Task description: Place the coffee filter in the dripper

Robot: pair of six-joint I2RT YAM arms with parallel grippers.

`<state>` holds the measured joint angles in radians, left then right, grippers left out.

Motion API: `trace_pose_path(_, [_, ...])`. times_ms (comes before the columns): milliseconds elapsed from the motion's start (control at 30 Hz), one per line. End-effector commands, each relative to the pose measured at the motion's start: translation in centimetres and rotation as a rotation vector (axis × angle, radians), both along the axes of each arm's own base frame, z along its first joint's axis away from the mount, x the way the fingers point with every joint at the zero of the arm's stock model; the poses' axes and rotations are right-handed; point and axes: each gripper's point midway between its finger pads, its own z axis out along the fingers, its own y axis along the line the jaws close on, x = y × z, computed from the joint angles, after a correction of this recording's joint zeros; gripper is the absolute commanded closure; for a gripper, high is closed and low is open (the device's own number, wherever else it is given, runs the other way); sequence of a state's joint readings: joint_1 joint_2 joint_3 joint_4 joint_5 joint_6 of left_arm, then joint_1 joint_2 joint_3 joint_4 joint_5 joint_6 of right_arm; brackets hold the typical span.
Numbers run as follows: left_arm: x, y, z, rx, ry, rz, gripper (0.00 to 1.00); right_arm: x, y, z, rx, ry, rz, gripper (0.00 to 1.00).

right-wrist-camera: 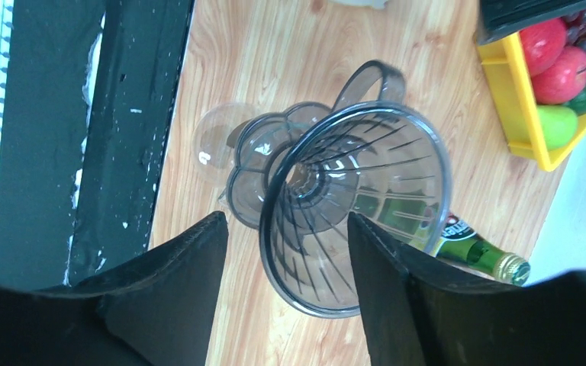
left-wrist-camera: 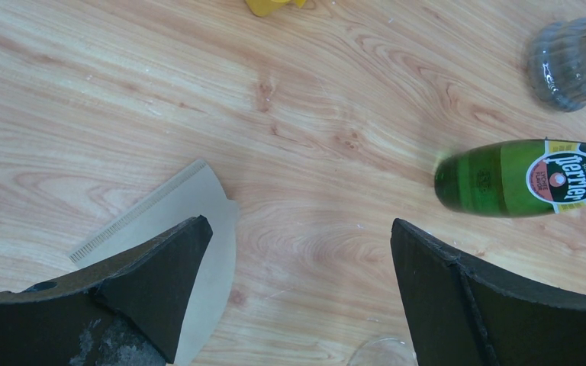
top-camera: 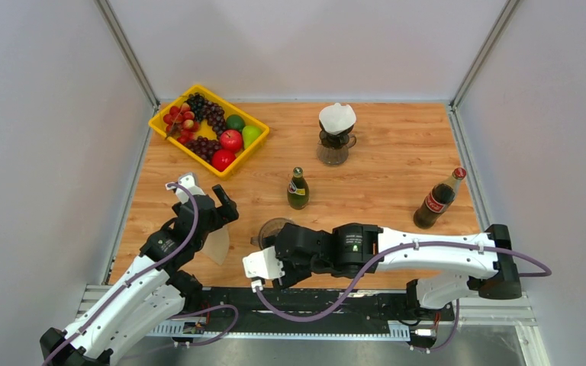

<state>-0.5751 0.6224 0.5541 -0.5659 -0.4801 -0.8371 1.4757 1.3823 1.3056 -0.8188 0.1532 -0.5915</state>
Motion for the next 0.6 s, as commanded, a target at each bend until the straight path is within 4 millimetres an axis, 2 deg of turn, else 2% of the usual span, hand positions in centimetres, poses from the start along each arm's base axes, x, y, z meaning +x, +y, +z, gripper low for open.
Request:
trace_pose_path(0, [0.1,0.4,0.4,-0.007,-0.006,0.027,0.00,-0.1,0.9,4.8,0.134,-0.012,0.028,0.33])
trace_pose_path(100, [0.1,0.5,0.3,-0.006,0.000,0.034,0.00,0.5,0.9,7.0,0.217,-0.023,-0.012,0.28])
trace_pose_path(167, [0.2,0.6,0.1,-0.005,0.009,0.041,0.00,1.4,1.0,8.9,0.304,-0.018,-0.073,0.17])
trace_pose_path(233, [0.2,0.7,-0.2,-0.005,0.021,0.042,0.00,3.1,0.7,11.1,0.411,-0.002,-0.160,0.02])
trace_pose_path(300, [0.3,0.8,-0.6,-0.007,0.044,0.044,0.00,5.4,-0.1,13.4,0.529,0.033,-0.275,0.00])
trace_pose_path(400, [0.4,1.6,-2.0,0.002,0.113,0.070,0.00,11.0,-2.6,16.4,0.733,0.126,-0.564,0.00])
trace_pose_path(467, [0.4,1.9,-3.0,-0.004,0.164,0.071,0.00,14.4,-4.7,16.6,0.817,0.198,-0.760,0.00])
trace_pose_path(567, [-0.1,2.1,-4.4,-0.012,0.250,0.074,0.00,18.5,-7.6,14.5,0.857,0.226,-1.006,0.00])
